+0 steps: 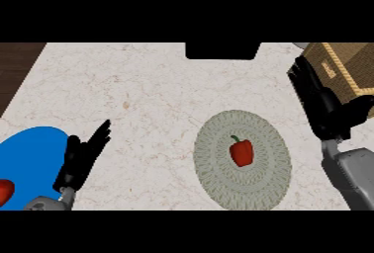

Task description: Pick the bell pepper from the placemat and place it in the basket

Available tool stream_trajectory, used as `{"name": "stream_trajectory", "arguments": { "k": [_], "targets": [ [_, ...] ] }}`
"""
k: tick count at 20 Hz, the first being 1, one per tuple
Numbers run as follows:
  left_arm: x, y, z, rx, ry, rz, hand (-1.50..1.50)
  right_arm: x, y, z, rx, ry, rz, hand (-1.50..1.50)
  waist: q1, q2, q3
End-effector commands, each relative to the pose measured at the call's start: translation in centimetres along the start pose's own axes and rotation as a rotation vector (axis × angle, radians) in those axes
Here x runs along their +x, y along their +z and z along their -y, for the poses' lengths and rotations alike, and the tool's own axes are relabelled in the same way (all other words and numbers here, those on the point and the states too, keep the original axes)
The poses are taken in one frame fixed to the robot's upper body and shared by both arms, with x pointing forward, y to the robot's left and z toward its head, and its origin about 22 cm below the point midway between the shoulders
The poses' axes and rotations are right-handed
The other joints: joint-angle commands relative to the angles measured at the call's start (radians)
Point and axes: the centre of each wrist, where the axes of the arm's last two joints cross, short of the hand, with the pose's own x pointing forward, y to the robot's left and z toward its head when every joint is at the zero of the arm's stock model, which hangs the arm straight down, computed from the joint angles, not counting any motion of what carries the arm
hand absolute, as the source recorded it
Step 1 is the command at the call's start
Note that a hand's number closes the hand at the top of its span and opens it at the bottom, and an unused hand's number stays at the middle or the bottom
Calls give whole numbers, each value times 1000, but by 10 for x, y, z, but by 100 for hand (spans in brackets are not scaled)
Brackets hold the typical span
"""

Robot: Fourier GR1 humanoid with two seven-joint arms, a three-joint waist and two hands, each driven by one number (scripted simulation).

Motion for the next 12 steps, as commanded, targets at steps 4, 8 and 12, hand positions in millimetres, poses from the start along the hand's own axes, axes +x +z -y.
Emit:
{"name": "stream_trajectory", "arguments": {
  "k": [4, 8, 12],
  "targets": [
    [52, -17, -37, 109, 22, 195, 0, 43, -42, -3, 291, -184, 270, 150, 45, 17, 16],
    [63, -20, -35, 103, 42, 216, 0, 68, -33, -41, 764, 127, 475, 150, 78, 15, 13],
    [77, -23, -52, 151, 69, 220, 0, 16, 11, -96, 855, 173, 676, -150, 5, 4, 14]
  ]
}}
